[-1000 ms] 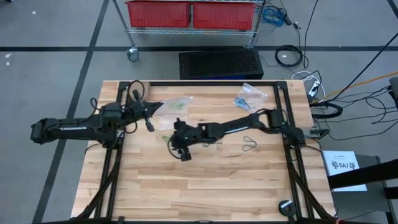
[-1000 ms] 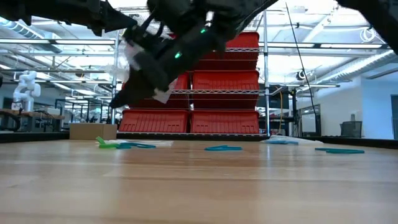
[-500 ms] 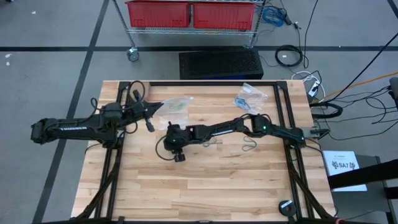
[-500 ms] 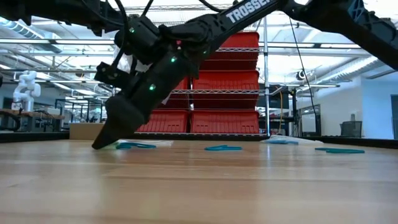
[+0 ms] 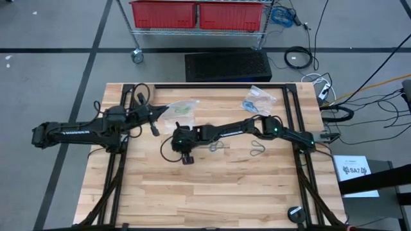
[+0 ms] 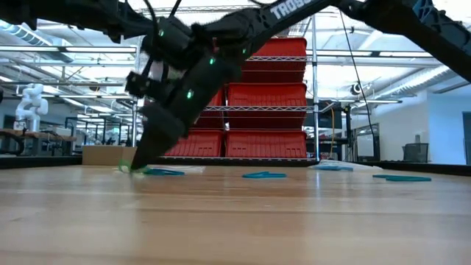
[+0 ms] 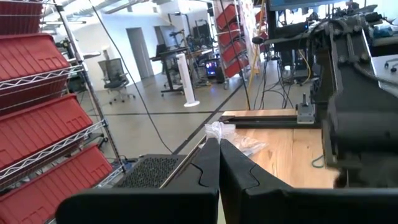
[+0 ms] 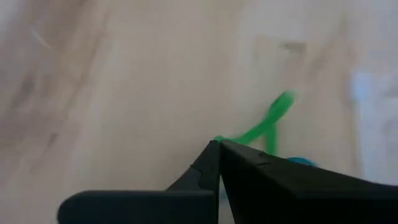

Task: Sort rubber bands
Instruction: Put the green rubber band into the transparent zip bag

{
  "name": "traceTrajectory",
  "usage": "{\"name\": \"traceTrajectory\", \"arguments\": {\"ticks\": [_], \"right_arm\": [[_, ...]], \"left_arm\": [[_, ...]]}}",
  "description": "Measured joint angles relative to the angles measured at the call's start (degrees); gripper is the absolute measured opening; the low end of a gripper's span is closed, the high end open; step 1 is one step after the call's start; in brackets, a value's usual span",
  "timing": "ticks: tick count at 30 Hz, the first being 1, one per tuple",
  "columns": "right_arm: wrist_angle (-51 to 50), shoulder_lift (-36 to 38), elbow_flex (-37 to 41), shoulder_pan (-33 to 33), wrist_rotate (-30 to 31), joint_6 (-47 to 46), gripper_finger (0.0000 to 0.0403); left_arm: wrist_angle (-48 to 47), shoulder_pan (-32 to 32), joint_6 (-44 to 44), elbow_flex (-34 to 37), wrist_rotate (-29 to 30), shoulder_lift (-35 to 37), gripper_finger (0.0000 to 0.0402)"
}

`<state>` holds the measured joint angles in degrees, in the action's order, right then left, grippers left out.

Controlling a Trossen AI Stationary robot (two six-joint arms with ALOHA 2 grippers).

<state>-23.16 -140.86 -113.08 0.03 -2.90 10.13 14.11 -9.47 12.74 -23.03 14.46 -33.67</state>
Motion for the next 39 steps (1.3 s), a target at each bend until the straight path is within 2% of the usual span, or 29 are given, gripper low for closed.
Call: {"name": "traceTrajectory", "arguments": {"ticks": [12,22,27,31,39], "right_arm": [[-7.49,16.09,-0.11,1.52,0.76,1.25,0.0000],[-9.08,27.68,-0.24,3.49,11.04,4.02,0.0000],[-10.18,30.51,-0.24,3.46,14.72,4.52,0.0000],[-10.98,31.48,-0.24,3.32,15.41,5.52,0.0000],[-13.22,31.69,-0.24,3.32,20.66,6.62,0.0000]], "left_arm": [[-0.73,0.00,-0.01,0.00,-0.01,-0.41,0.0000],[-0.92,0.00,1.14,-0.02,-3.65,-2.17,0.0000],[-0.90,0.00,2.68,-0.02,-8.49,-2.71,0.0000],[-1.01,0.00,3.05,-0.02,-11.13,-2.73,0.0000],[-1.23,0.00,3.73,-0.04,-11.50,-2.73,0.0000]]}}
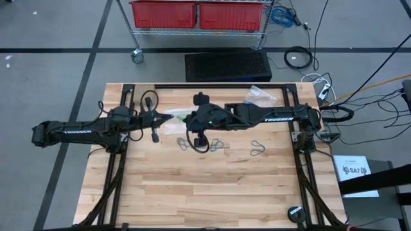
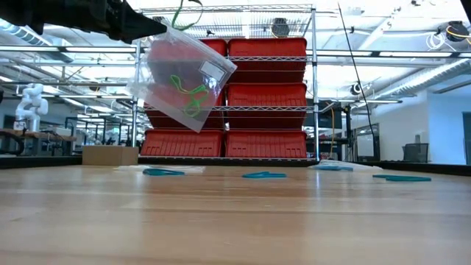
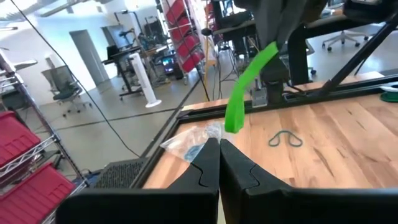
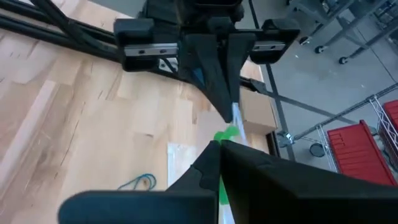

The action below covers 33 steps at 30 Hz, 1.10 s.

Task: Sort rubber bands
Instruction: Put the green rubber band into the transparent zip bag

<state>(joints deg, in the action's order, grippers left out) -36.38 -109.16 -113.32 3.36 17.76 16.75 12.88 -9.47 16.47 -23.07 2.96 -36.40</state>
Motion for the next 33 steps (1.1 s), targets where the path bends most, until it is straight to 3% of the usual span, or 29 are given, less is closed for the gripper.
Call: {"name": "traceTrajectory", "arguments": {"ticks": [19,33], "right_arm": [[-6.21,0.35,0.00,0.03,3.15,-1.88,0.0000],[-6.79,-0.74,0.06,-3.07,-2.22,-4.26,0.0000]], "left_arm": [[0.01,0.30,0.32,0.00,-2.80,0.00,0.0000],[2.29,2.16,0.34,0.00,-2.84,-0.02,0.0000]]}}
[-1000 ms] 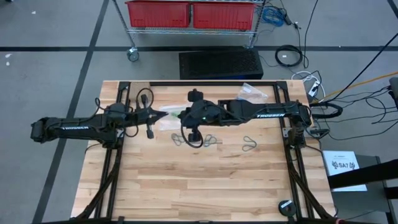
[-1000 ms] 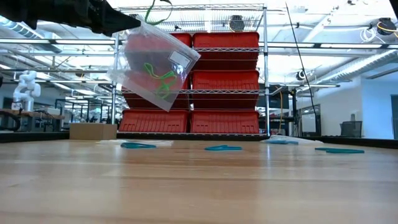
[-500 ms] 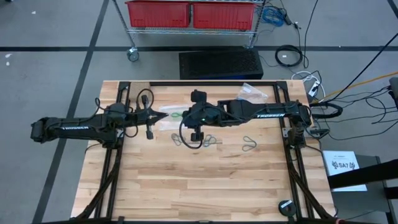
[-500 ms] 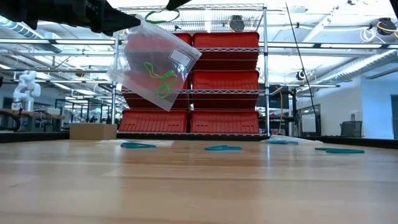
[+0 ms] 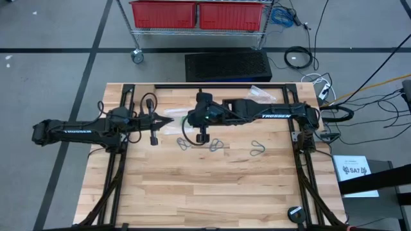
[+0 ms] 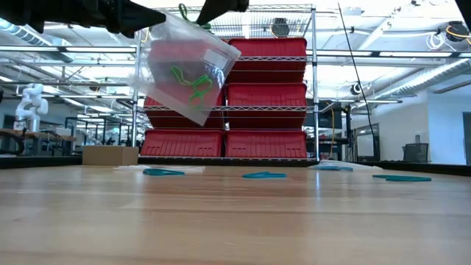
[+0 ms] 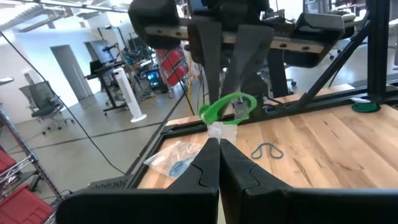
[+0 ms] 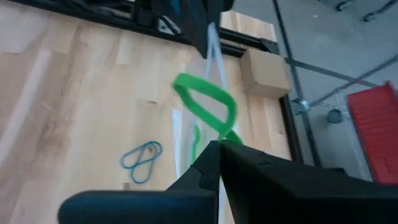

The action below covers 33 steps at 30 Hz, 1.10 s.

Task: Sort rubber bands
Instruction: Put the green rubber band into the transparent zip bag, then close the transparent zip bag

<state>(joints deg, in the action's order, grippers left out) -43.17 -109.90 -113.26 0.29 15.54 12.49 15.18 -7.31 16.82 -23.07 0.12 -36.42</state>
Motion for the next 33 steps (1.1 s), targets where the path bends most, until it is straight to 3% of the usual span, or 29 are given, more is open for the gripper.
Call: {"name": "traceTrajectory", "arguments": {"ticks": [16,28,33], "right_arm": [[1.58,-3.27,0.05,-1.70,-2.44,-1.94,0.0004],[0.39,-3.20,0.05,-1.27,-6.93,-3.89,0.0130],[-0.33,-3.17,0.05,-1.15,-6.93,-3.91,0.0162]], "left_arm": [[0.75,0.00,-0.20,0.00,-0.70,0.00,0.0000],[1.78,0.00,-0.17,0.00,-1.12,-1.92,0.0000],[4.54,0.02,0.04,-0.02,-1.14,-4.91,0.0000]]}}
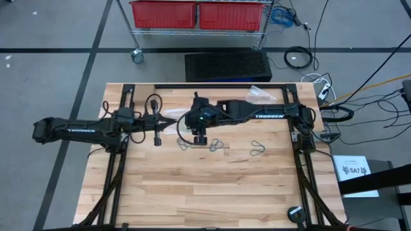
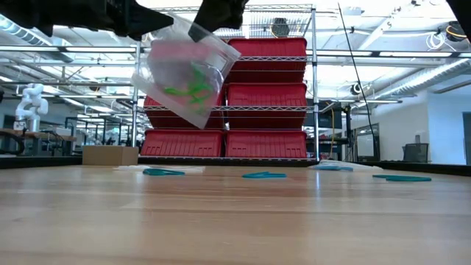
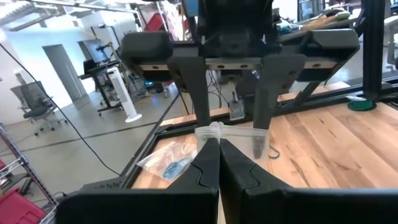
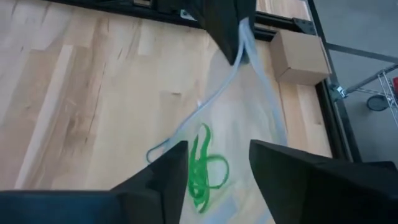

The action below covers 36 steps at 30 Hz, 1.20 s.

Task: Sort rubber bands
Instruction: Close the transparent zip bag

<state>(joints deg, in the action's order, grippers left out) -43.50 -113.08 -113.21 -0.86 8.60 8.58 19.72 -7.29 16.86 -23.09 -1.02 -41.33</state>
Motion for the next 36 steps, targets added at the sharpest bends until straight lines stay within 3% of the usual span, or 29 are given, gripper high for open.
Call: {"name": "traceTrajectory", "arguments": {"ticks": [11,14,19,21,27,36], "right_arm": [[-11.28,7.57,-0.13,0.22,0.30,-2.47,0.0140],[-17.67,10.11,-0.15,0.74,0.35,-5.37,0.0110],[-31.43,10.86,-0.09,3.87,0.22,-12.92,0.0015],[-33.89,10.87,0.30,6.04,0.25,-16.54,0.0009],[-31.31,10.85,6.20,13.69,0.27,-24.19,0.0001],[-18.32,10.75,21.47,21.81,-1.45,-34.23,0.0000]], "left_arm": [[1.70,-0.09,0.02,-0.02,0.00,-2.10,0.0000],[1.51,-0.09,0.00,-0.02,0.01,-2.18,0.0000],[-3.50,0.50,-1.29,-0.38,-0.55,-2.18,0.0000],[-5.42,1.35,-2.23,-0.63,-1.92,-2.21,0.0000],[-10.50,5.64,-5.53,-0.63,-3.85,-5.01,0.0000],[-8.90,15.07,-14.78,-0.63,-4.74,-16.66,0.0000]]}}
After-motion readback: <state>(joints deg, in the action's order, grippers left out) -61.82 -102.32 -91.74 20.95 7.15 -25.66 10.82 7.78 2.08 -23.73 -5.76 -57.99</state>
